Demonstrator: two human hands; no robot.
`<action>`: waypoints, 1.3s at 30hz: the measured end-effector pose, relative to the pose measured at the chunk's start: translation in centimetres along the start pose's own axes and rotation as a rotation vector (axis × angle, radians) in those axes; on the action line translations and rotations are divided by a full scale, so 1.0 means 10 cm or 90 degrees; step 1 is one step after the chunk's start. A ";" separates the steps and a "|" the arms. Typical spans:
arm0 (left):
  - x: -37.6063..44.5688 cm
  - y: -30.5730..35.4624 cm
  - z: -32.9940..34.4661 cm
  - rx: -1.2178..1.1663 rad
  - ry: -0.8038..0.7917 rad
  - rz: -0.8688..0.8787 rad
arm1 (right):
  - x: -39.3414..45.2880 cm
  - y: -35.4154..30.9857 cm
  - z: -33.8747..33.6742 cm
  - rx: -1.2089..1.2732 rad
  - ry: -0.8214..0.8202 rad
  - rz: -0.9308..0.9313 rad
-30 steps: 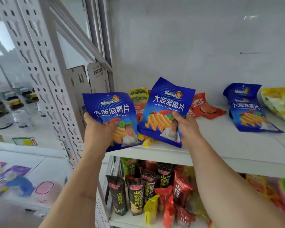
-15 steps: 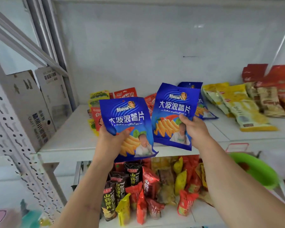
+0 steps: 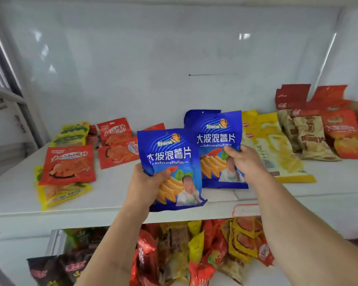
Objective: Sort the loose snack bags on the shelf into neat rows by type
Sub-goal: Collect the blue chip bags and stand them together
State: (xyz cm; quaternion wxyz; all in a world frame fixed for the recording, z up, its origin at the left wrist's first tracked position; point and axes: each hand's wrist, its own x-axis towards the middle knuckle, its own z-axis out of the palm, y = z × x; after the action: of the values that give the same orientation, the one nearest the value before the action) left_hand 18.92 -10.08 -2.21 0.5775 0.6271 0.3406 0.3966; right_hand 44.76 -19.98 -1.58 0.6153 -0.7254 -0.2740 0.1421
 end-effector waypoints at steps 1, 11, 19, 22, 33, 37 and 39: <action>0.02 -0.01 0.13 0.001 0.004 -0.010 | 0.11 0.03 -0.07 -0.009 -0.003 0.006; 0.21 -0.08 0.96 0.074 0.049 -0.075 | 0.73 0.26 -0.13 -0.041 -0.040 0.031; 0.46 -0.22 1.43 0.302 0.095 -0.064 | 0.73 0.15 -0.09 0.019 -0.114 0.009; 0.54 -0.23 1.53 0.333 0.118 -0.066 | 0.73 0.22 -0.03 0.002 -0.139 -0.026; 0.82 -0.25 1.74 0.295 0.134 -0.049 | 1.02 0.35 0.10 -0.121 -0.136 -0.057; 0.88 -0.22 1.78 0.298 0.129 -0.044 | 1.11 0.36 0.15 -0.159 -0.109 -0.050; 0.90 -0.21 1.77 0.278 0.123 -0.056 | 1.11 0.35 0.17 -0.173 -0.091 -0.052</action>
State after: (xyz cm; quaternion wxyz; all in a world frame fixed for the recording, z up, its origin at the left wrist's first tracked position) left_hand 38.80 -9.96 -3.65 0.4095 0.6809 0.4989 0.3460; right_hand 53.63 -12.59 -3.88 0.4959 -0.7782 -0.3628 0.1299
